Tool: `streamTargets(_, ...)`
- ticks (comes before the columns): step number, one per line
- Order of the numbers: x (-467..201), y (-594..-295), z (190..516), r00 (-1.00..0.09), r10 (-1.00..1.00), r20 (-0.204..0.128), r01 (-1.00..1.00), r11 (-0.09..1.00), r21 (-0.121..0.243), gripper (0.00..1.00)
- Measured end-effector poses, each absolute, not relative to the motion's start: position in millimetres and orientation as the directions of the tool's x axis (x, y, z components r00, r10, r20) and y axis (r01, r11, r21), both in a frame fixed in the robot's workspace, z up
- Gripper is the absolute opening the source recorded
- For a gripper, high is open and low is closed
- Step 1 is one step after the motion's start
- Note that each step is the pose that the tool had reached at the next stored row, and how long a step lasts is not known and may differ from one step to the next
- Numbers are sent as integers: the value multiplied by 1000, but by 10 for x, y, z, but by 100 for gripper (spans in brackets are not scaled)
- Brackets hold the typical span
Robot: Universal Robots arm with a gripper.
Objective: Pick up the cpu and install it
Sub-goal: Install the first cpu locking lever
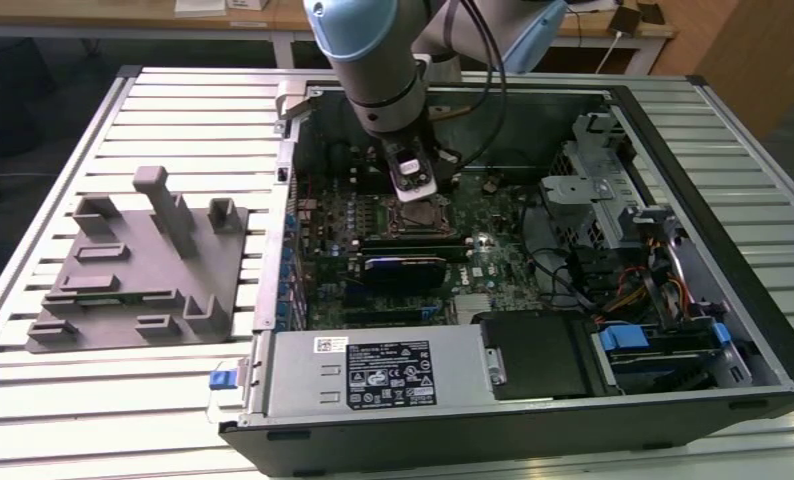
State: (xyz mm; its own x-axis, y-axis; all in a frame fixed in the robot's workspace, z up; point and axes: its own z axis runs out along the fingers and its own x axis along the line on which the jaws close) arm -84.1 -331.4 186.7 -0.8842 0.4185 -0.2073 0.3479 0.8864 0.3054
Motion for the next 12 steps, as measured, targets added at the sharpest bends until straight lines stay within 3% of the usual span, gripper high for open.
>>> streamTargets(12, -760, -3314, 1870, -884, 419, -206, 348, 886, 306, 11)
